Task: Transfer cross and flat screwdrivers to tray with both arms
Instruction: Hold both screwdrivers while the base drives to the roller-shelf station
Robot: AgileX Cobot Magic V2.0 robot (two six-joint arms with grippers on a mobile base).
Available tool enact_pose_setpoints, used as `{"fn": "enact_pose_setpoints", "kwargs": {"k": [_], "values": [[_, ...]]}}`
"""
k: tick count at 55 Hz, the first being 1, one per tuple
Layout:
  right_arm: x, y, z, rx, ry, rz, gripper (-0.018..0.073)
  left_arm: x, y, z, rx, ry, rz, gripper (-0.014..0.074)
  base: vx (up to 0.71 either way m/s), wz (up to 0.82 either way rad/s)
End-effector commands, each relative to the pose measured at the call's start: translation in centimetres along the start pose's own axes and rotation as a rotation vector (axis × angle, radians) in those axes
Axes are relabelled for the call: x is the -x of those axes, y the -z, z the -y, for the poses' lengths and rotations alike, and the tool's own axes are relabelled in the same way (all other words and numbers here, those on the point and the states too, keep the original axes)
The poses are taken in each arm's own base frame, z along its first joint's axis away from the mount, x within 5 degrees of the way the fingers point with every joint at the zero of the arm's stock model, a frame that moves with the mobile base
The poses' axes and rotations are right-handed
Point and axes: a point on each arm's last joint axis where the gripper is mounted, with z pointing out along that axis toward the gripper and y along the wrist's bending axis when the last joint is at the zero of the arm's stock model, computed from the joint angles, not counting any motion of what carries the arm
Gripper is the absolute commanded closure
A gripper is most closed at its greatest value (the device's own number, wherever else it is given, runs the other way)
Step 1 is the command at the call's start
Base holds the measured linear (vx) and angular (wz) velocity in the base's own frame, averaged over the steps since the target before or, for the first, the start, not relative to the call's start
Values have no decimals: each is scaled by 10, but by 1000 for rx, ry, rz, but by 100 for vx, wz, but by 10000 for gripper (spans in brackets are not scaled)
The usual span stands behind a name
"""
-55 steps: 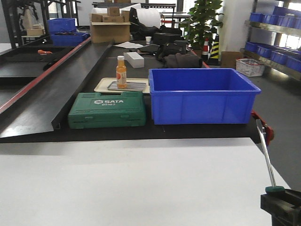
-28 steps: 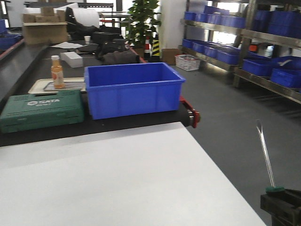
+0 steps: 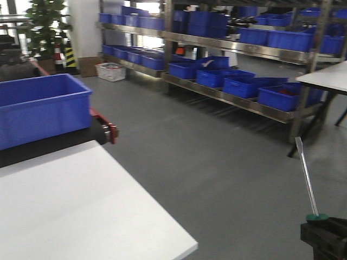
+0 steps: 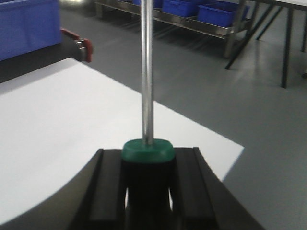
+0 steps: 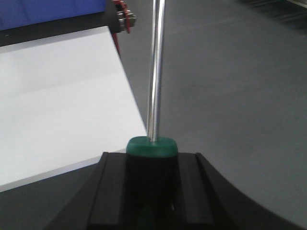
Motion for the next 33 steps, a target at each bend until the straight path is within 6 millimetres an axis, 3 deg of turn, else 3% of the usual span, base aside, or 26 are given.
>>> {"fn": "enact_pose_setpoints", "kwargs": {"k": [1, 33], "values": [[16, 6, 1, -28, 0, 105, 567, 20, 5, 1, -1, 13, 132, 596, -1, -87], [16, 6, 1, -28, 0, 105, 567, 20, 5, 1, -1, 13, 132, 596, 8, -76]]}}
